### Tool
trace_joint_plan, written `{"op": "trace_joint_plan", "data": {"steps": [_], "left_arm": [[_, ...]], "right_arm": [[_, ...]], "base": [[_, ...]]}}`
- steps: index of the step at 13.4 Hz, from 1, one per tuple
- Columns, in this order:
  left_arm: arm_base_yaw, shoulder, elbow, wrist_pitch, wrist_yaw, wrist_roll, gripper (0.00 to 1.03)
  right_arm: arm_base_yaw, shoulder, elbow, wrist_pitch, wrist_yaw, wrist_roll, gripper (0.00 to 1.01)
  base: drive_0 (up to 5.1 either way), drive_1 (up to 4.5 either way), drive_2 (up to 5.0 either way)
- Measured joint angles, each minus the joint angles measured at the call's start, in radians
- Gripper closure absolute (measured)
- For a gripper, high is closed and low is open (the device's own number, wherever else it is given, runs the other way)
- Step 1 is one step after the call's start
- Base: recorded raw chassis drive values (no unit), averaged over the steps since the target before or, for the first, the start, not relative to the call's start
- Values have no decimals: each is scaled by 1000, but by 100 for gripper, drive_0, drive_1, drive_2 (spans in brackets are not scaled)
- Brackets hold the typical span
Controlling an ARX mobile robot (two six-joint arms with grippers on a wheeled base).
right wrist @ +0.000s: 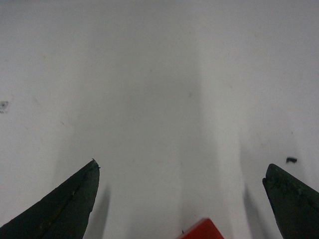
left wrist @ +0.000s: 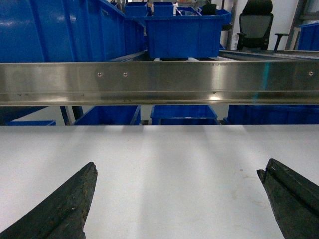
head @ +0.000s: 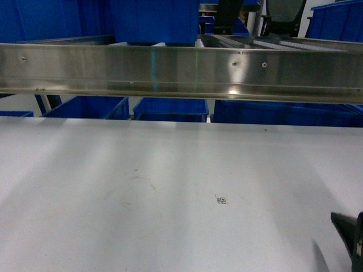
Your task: Place magnetic block on left shelf second layer
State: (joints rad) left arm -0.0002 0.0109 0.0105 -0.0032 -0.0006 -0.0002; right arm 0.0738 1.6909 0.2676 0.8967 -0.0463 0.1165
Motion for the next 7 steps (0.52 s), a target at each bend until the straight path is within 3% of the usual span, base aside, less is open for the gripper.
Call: {"op": "trace_joint_plan", "data": {"steps": [2,4,7], "left_arm": [[0,0,0,0,0,0,5],[0,0,0,0,0,0,5],[0,0,0,0,0,0,5]], "right_arm": [[6,288,-119,403,32,-23,4],[-10,348,-121,446,38,-41,26],[-24,365,-120,457,34,-51,35]], "base": [[0,0,0],[0,0,0],[0,0,0]]}}
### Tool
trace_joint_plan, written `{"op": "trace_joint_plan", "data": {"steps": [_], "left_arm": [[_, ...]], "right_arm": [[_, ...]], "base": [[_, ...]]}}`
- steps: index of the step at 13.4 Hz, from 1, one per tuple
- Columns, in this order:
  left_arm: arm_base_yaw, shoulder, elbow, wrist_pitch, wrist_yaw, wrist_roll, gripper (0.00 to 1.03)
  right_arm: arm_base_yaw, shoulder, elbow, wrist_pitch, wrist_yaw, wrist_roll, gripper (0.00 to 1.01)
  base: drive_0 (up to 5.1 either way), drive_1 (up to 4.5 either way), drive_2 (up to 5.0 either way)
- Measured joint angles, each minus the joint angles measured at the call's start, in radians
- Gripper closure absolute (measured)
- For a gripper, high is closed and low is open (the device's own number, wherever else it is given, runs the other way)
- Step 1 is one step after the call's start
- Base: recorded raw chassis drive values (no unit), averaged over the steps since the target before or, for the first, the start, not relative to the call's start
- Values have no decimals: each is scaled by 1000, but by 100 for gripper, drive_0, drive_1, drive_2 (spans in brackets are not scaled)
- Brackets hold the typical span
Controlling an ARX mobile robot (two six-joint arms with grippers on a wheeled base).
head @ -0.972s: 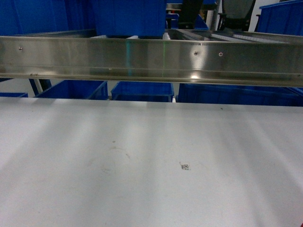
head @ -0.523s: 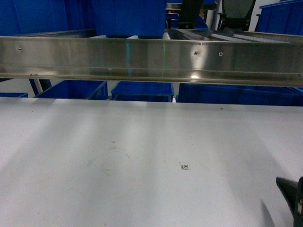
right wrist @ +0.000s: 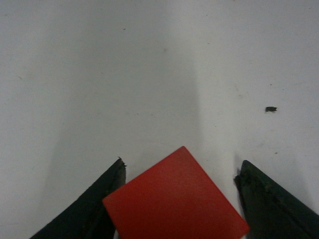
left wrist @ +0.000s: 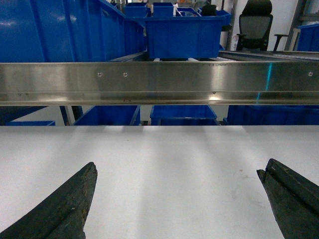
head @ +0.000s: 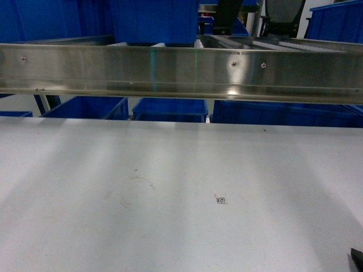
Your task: Place magnetic block on left shelf second layer
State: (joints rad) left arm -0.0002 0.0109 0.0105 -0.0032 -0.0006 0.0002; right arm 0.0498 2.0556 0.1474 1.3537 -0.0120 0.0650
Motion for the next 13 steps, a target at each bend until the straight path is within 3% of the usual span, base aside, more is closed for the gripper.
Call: {"op": "trace_joint_plan", "data": {"steps": [6,9,10,13], "left_arm": [[0,0,0,0,0,0,5],[0,0,0,0,0,0,5],[0,0,0,0,0,0,5],[0,0,0,0,0,0,5]], "right_arm": [[-26,-10,-3,-6,-30,-13,54],[-26,-175,-33,-81,-68,-13,55],[17,-568,-21,-296,-46,-15,55],[35,-1061,-12,-671,23,-48,55]], "base": [[0,0,0],[0,0,0],[0,0,0],[0,0,0]]}}
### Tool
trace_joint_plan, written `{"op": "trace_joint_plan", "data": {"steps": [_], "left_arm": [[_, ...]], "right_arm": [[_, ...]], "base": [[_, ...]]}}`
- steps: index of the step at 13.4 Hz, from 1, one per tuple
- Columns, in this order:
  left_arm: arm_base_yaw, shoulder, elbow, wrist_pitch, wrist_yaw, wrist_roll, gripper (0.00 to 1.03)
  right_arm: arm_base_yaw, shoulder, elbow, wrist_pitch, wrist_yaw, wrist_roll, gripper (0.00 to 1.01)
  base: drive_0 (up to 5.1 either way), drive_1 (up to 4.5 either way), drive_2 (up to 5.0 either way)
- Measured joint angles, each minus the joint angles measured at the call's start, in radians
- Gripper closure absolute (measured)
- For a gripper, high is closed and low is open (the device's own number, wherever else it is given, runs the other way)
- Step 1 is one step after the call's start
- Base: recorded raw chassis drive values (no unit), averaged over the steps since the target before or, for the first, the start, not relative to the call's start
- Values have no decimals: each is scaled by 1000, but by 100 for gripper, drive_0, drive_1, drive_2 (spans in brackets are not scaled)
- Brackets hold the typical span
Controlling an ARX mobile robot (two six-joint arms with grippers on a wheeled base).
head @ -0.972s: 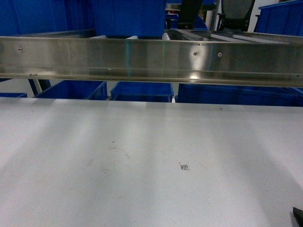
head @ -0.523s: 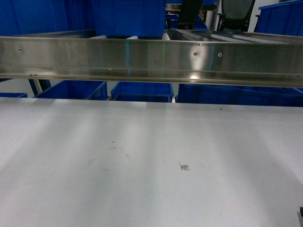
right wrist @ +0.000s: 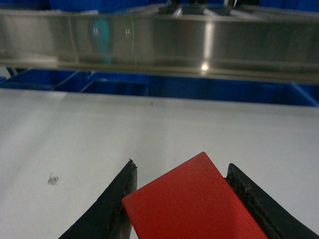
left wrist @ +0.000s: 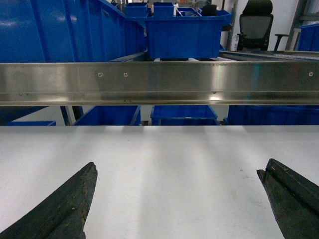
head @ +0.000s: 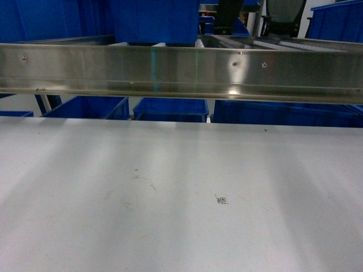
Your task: Place magnetic block on left shelf second layer
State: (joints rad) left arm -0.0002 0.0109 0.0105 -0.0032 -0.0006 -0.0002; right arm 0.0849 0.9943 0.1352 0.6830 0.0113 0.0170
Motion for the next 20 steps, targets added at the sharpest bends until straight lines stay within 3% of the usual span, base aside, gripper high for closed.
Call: {"op": "trace_joint_plan", "data": {"steps": [1,4,6,8,13,20], "left_arm": [[0,0,0,0,0,0,5],[0,0,0,0,0,0,5],[0,0,0,0,0,0,5],[0,0,0,0,0,0,5],[0,0,0,0,0,0,5],[0,0,0,0,0,0,5]], "right_arm": [[-21,-106,0,-48,-3,-11,55],[-166,-134,-2,-44,-81,-25,55],[-198,-126,-3,-37,-120,-31,55],[-192,-127,-3,-38,-127,-32,55],[-118,-140,28,-68,-90,-32,55],[-92,-145,50,-88,-81,-32,55]], "base": [[0,0,0],[0,0,0],[0,0,0],[0,0,0],[0,0,0],[0,0,0]]}}
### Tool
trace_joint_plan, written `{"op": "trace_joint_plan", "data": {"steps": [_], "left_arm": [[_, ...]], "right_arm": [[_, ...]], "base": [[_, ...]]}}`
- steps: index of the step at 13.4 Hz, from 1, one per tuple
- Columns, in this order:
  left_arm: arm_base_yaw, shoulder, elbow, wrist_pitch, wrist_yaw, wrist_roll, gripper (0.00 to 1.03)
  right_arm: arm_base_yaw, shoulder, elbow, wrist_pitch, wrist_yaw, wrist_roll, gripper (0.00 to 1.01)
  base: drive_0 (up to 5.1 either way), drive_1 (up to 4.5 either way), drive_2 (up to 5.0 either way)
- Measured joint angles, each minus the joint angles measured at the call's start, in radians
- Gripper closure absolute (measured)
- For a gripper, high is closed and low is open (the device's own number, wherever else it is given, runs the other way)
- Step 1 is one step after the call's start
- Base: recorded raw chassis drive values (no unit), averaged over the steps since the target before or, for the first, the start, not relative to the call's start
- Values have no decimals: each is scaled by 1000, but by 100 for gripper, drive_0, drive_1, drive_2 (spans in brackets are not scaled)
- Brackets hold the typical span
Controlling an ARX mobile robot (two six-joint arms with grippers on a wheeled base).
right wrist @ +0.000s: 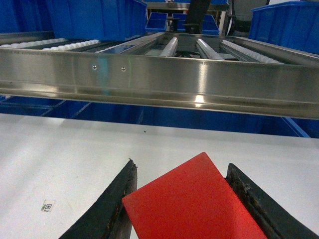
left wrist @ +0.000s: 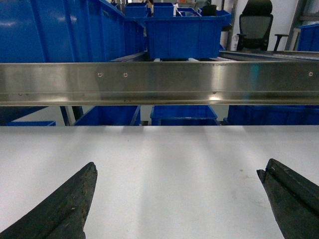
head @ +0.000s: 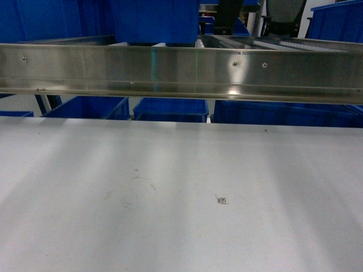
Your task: Place magnetic block on left shelf second layer
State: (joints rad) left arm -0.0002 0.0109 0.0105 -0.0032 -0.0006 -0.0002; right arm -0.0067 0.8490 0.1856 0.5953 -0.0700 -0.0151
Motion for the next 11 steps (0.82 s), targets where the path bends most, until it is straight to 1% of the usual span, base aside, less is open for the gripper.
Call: {"op": "trace_joint_plan", "data": {"steps": [4,11], "left_arm": [[0,0,0,0,0,0,5],[0,0,0,-1,0,0,5]], "right_arm": [[0,0,0,0,0,0,56],[0,0,2,-3,2,0,56]], "base": [[0,0,0],[-493,252,252]]}}
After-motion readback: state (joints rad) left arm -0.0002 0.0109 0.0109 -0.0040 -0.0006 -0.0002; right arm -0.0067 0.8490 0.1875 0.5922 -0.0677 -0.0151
